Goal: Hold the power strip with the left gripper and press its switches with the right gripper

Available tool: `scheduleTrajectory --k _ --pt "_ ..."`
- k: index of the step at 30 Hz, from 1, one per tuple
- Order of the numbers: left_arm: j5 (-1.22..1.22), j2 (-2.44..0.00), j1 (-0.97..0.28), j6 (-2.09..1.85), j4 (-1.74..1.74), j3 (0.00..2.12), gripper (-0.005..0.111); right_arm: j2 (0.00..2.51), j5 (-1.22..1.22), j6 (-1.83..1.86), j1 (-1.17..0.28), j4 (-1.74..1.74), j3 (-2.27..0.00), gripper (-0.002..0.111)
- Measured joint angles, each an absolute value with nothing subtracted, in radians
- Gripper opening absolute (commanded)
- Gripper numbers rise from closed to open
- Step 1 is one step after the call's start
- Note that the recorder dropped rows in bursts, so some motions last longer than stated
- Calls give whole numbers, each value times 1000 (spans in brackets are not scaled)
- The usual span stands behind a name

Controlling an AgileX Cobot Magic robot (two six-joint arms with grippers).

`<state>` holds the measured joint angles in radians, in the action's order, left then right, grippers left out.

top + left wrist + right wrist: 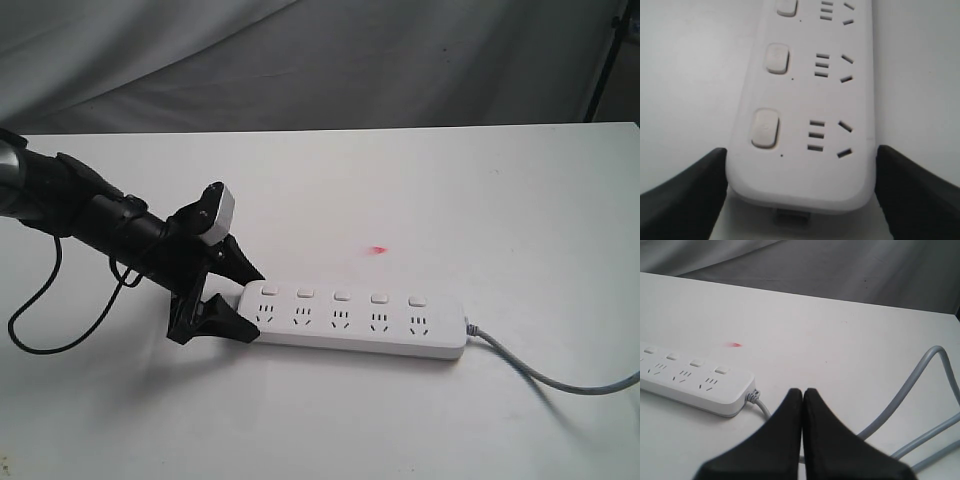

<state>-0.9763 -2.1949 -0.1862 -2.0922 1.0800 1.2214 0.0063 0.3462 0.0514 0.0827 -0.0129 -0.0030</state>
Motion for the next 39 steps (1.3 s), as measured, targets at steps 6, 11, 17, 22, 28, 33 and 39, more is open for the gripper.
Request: scheduleTrajectory --k 6,11,17,22,28,33,39 --pt "-976 -2195 -186 -2092 1080 1221 3 6 346 51 83 -13 -3 0" --pt "-976 -2195 -186 -2092 1080 1221 3 6 340 51 83 -13 -3 0" --pt "-976 -2195 -186 -2092 1080 1221 3 6 340 51 83 -13 -3 0" --pt "-976 -2195 -186 -2092 1080 1221 3 6 338 51 83 -13 -3 0" --pt "-976 -2195 -186 -2092 1080 1221 3 6 255 51 83 -13 -3 0" --pt "-976 -2195 -186 -2092 1080 1221 3 6 85 51 83 -15 -3 0" --pt "-976 -2195 -186 -2092 1080 1221 3 6 -111 51 83 -15 -3 0"
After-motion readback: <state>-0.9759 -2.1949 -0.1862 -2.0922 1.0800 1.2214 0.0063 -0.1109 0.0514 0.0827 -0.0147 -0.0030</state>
